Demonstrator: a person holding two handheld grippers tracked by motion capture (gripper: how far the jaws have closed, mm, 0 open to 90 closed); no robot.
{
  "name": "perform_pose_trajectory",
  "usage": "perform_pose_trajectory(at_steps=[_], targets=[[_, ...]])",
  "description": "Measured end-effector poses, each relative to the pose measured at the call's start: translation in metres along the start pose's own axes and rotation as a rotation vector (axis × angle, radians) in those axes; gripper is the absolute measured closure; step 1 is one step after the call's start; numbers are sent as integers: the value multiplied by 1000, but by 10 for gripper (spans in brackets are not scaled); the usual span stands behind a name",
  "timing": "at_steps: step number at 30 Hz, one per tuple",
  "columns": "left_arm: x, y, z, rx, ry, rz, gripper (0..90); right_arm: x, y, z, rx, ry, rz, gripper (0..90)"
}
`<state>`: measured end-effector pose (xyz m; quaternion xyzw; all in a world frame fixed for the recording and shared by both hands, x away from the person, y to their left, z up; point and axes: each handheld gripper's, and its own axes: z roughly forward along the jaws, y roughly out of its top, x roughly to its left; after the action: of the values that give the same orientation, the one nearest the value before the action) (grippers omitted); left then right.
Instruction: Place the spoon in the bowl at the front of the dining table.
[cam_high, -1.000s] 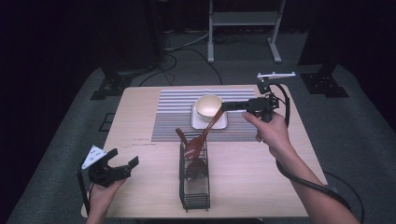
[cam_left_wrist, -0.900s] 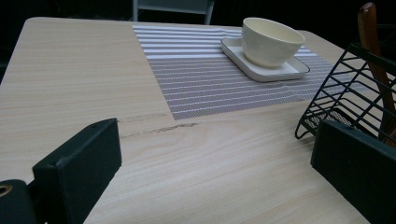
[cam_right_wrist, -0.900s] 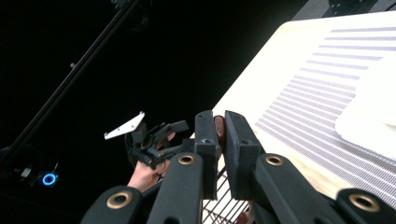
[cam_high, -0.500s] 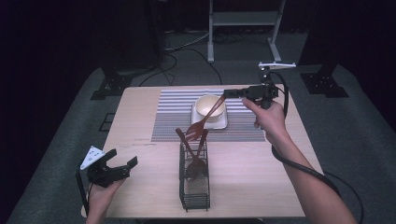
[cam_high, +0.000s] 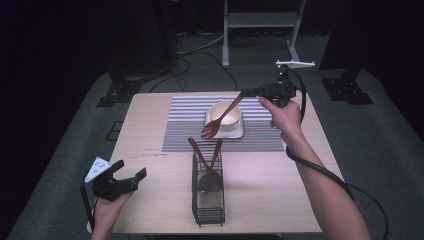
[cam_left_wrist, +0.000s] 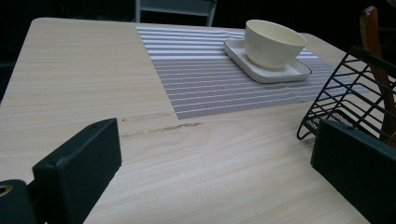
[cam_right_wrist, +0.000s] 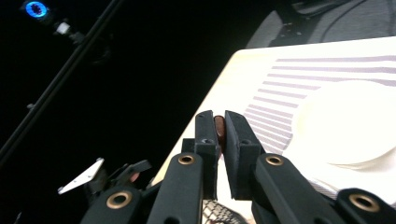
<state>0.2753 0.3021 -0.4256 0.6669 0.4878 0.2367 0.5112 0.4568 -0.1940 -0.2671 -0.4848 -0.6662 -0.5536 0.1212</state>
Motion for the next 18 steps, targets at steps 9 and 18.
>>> perform_pose_trajectory(at_steps=[9,18], targets=[[0,0,-1,0,0,1,8,-20,8,-3,-49,-48,38,841],[1,0,-3,-7,8,4,8,-39,7,-1,-69,-114,60,841]])
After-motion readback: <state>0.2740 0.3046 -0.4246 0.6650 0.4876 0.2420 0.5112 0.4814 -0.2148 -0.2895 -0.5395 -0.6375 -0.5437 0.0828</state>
